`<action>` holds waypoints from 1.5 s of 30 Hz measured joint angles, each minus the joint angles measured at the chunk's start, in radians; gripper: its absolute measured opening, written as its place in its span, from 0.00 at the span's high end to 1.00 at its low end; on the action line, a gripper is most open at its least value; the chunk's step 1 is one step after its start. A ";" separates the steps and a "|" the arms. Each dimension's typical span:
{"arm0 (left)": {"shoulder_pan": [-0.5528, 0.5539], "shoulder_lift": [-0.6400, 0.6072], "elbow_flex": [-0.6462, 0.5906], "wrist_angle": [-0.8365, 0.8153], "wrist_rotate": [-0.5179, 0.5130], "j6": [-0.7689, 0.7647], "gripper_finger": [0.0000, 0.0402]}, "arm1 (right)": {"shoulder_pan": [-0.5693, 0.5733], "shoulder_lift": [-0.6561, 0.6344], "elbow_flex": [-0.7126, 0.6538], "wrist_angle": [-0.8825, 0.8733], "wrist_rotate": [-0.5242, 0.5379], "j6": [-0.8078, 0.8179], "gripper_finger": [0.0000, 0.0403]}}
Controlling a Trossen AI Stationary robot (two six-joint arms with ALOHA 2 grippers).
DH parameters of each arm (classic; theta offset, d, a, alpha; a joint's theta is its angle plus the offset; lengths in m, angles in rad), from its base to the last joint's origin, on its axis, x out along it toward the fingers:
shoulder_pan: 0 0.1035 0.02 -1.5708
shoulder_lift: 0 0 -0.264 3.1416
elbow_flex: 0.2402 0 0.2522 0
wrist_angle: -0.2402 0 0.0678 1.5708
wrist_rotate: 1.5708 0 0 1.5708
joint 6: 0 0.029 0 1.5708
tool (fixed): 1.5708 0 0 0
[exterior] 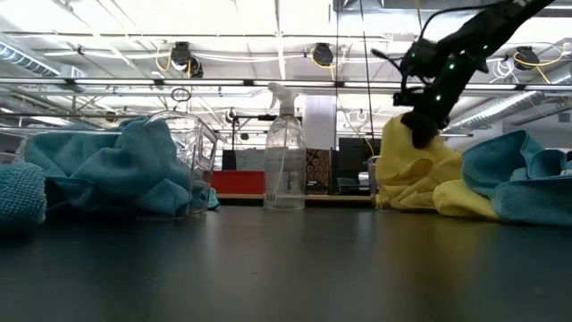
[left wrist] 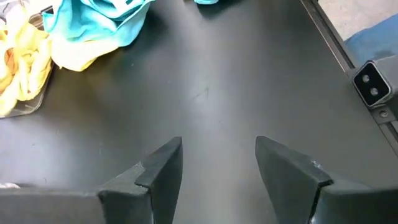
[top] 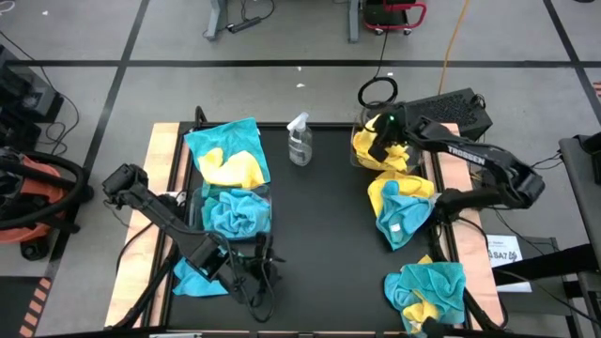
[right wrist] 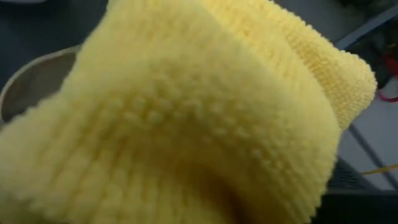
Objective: Sort microfiber towel by color & place in baskets
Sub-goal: Put the yellow towel into the top transparent bin
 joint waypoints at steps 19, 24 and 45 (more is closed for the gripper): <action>-0.004 0.000 0.000 -0.003 0.001 -0.002 0.48 | -0.013 0.307 0.005 0.063 -0.094 0.020 0.98; -0.003 0.000 0.000 -0.003 0.001 -0.002 0.48 | -0.017 0.326 0.005 0.066 -0.098 0.026 0.98; -0.003 0.000 0.000 -0.003 0.001 0.000 0.48 | -0.018 0.006 -0.003 -0.090 -0.120 0.069 0.41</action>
